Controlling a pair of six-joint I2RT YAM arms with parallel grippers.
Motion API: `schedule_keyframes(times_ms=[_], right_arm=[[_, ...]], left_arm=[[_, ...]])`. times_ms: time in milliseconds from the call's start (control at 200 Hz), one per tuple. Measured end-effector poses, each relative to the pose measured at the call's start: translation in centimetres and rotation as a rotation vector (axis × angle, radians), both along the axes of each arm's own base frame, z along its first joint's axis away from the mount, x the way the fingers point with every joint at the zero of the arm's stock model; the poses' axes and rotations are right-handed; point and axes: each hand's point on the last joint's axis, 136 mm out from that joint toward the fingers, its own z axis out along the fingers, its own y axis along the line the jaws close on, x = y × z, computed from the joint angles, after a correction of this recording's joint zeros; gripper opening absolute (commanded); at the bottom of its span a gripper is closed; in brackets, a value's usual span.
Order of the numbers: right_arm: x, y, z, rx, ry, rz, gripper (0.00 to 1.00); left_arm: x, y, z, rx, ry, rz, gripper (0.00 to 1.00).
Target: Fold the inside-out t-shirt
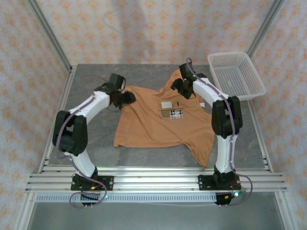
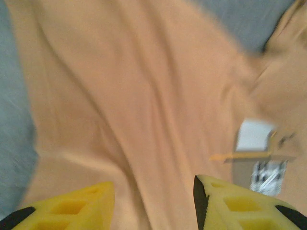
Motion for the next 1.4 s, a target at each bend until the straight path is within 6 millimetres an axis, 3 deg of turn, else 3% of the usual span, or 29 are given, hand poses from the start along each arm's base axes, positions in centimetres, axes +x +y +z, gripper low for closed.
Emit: schedule_keyframes(times_ms=[100, 200, 270, 370, 535, 671, 841, 931, 996, 1071, 1121, 1186, 1291, 1401], right_arm=[[1.2, -1.4, -3.1, -0.034, 0.063, -0.019, 0.68], [1.8, -2.8, -5.2, -0.053, 0.113, -0.04, 0.68], [2.4, -3.7, -5.7, -0.056, 0.129, -0.059, 0.68], [5.0, -5.1, -5.1, -0.049, 0.104, -0.094, 0.68], [8.7, -6.9, -5.3, -0.041, 0.078, -0.136, 0.69], [9.6, -7.0, -5.2, -0.035, 0.066, -0.14, 0.69], [9.6, -6.3, -4.6, -0.006, 0.076, -0.112, 0.69], [9.1, -5.8, -3.9, 0.002, 0.084, -0.088, 0.69], [8.0, -5.6, -3.0, -0.005, 0.097, -0.073, 0.69], [5.4, -5.3, -1.2, -0.018, 0.115, -0.051, 0.69], [2.5, -5.0, 0.4, -0.036, 0.129, -0.032, 0.69], [-1.8, -4.2, 2.8, -0.056, 0.12, -0.001, 0.67], [-9.5, -2.5, 5.6, -0.083, 0.075, 0.068, 0.63], [-16.7, -2.0, 4.8, -0.102, 0.08, 0.12, 0.57]], left_arm=[[-3.9, -0.3, -4.9, -0.002, 0.138, -0.011, 0.49], [-5.7, 0.2, -7.1, 0.0, 0.196, -0.002, 0.49], [-5.2, 0.5, -7.0, -0.009, 0.181, 0.004, 0.49], [-4.3, 1.7, -7.3, -0.027, 0.18, 0.025, 0.48], [0.2, 5.4, -7.1, -0.036, 0.144, 0.106, 0.48], [3.0, 6.7, -6.8, -0.003, 0.113, 0.117, 0.48], [2.6, 7.0, -6.3, 0.036, 0.127, 0.103, 0.48], [1.1, 7.9, -4.6, 0.082, 0.128, 0.115, 0.5], [-0.1, 8.6, -1.9, 0.111, 0.088, 0.129, 0.5], [-1.6, 9.2, 1.9, 0.127, 0.004, 0.147, 0.5], [-2.9, 9.5, 4.1, 0.13, -0.053, 0.157, 0.5], [-4.9, 9.7, 5.5, 0.125, -0.096, 0.165, 0.5], [-8.4, 9.9, 4.2, 0.12, -0.075, 0.178, 0.5], [-12.0, 10.0, 0.5, 0.115, 0.02, 0.194, 0.51]])
